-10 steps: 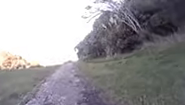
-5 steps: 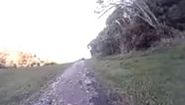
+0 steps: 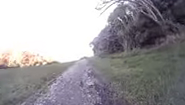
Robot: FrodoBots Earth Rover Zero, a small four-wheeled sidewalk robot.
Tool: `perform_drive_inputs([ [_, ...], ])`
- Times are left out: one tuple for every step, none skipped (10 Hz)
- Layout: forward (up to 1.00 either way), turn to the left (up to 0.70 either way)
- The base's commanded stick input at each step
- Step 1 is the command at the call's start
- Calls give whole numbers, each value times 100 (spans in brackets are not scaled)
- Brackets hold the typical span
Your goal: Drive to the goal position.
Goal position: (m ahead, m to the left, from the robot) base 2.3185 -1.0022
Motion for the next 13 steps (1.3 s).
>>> perform_drive_inputs([
  [0, 0],
  [33, 0],
  [70, 4],
  [70, 27],
  [70, 31],
  [67, 24],
  [20, 7],
  [0, 0],
  [0, 0],
  [0, 0],
  [0, 0],
  [0, 0],
  [0, 0],
])
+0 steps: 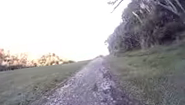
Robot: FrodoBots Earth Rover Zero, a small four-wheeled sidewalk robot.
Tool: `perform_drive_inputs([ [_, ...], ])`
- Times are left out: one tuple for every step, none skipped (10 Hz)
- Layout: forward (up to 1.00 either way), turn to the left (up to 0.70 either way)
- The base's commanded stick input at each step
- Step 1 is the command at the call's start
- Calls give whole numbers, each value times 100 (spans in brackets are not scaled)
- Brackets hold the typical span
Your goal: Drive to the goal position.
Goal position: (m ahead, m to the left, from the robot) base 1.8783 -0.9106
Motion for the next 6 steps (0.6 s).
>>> perform_drive_inputs([
  [0, 0],
  [0, 0],
  [0, 0],
  [45, 0],
  [70, 0],
  [70, 0],
])
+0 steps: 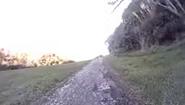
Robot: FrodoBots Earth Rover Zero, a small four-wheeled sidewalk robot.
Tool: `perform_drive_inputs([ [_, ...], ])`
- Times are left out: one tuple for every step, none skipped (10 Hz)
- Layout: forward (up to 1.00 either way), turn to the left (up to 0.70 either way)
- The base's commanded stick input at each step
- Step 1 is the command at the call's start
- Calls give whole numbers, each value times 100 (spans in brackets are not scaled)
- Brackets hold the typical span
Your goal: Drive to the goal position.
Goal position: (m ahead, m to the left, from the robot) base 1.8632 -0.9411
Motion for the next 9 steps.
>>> perform_drive_inputs([
  [70, 0],
  [70, 0],
  [70, 0],
  [70, 0],
  [70, 0],
  [70, 0],
  [70, 0],
  [70, 0],
  [70, 0],
])
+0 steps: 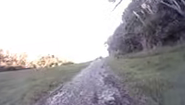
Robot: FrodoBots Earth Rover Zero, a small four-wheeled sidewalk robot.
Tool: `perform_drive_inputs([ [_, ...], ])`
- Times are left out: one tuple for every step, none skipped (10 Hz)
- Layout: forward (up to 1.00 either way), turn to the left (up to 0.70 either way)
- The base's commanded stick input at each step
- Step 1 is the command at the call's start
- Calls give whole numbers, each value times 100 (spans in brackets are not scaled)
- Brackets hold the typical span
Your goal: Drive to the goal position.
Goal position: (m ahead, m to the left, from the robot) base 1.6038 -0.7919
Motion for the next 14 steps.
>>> perform_drive_inputs([
  [70, 0],
  [70, 0],
  [70, 0],
  [70, 0],
  [70, 0],
  [70, 0],
  [70, 0],
  [70, 0],
  [70, 0],
  [70, 0],
  [70, 0],
  [70, 0],
  [70, 0],
  [70, 0],
])
